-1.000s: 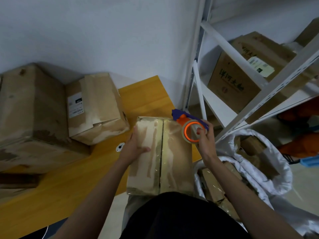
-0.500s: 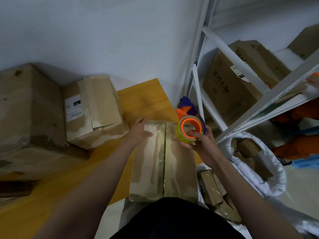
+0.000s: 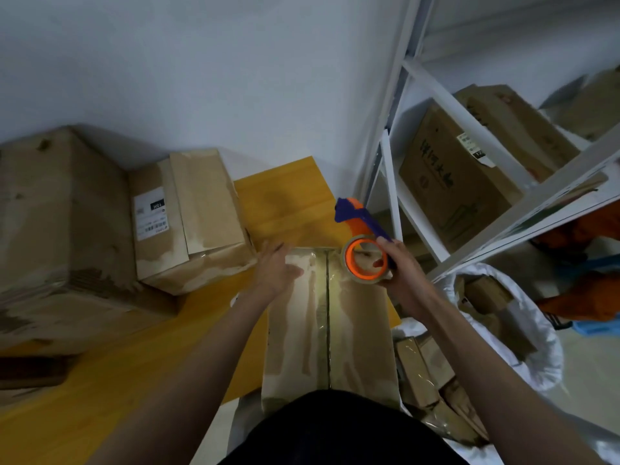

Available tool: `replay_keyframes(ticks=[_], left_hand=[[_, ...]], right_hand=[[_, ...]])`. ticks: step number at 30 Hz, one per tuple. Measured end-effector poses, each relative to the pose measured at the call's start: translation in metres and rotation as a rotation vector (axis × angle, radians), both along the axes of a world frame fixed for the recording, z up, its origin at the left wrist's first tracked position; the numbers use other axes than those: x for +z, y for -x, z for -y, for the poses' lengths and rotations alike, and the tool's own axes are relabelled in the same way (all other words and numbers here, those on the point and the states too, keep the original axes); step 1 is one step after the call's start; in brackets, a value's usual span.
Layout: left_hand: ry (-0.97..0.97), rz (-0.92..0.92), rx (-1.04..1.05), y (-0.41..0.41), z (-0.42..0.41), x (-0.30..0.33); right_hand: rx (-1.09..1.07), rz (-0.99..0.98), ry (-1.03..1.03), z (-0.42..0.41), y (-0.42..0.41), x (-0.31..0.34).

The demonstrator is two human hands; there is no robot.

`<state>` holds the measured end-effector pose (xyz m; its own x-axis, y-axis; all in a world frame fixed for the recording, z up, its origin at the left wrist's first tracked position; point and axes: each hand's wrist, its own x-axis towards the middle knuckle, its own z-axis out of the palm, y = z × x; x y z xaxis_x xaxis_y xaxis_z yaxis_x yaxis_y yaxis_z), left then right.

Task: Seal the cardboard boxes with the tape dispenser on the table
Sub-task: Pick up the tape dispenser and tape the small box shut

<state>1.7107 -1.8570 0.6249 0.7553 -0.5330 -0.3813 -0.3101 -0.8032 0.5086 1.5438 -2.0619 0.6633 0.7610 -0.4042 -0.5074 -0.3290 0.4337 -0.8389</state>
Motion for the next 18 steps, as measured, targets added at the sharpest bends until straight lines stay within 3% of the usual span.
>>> replay_keyframes(ticks=[6, 18], left_hand=[[0.428, -0.092, 0.236, -0.012, 0.021, 0.077], [0.484, -0.221, 0.244, -0.002, 0.028, 0.110]], right_hand=[[0.193, 0.032, 0.249, -0.007, 0.004, 0.012], [0.272, 0.100, 0.378, -0.016, 0.014, 0.027]])
